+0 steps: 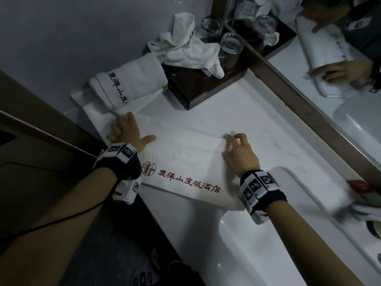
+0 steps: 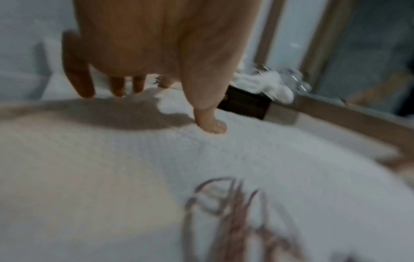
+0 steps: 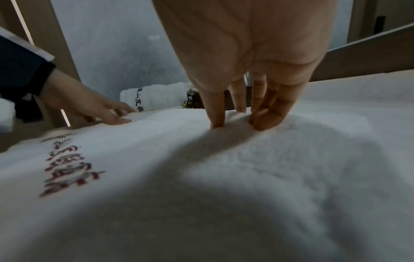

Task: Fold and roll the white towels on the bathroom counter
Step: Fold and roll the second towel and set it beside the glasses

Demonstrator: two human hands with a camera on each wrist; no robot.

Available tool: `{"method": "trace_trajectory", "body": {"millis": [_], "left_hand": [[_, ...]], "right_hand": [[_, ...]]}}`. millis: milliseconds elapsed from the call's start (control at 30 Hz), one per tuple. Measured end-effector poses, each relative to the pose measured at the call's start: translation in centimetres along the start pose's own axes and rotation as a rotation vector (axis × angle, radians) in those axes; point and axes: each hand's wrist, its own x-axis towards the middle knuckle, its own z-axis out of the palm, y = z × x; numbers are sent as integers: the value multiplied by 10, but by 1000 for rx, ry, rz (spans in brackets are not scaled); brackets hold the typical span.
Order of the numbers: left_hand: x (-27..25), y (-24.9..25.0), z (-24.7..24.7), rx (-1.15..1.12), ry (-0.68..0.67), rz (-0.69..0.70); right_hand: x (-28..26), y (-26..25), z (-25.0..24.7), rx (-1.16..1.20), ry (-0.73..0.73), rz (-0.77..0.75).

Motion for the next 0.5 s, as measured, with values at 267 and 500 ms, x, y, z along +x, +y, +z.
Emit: {"method": "trace_trajectory", "body": {"millis": [267, 500], "left_hand": [[-4, -24, -21, -353, -110, -43], [-64, -17, -33, -495, -133, 342]], "right_hand": [[-14, -28, 19, -82, 117, 6], [-33, -98, 26, 539, -206, -71]]}}
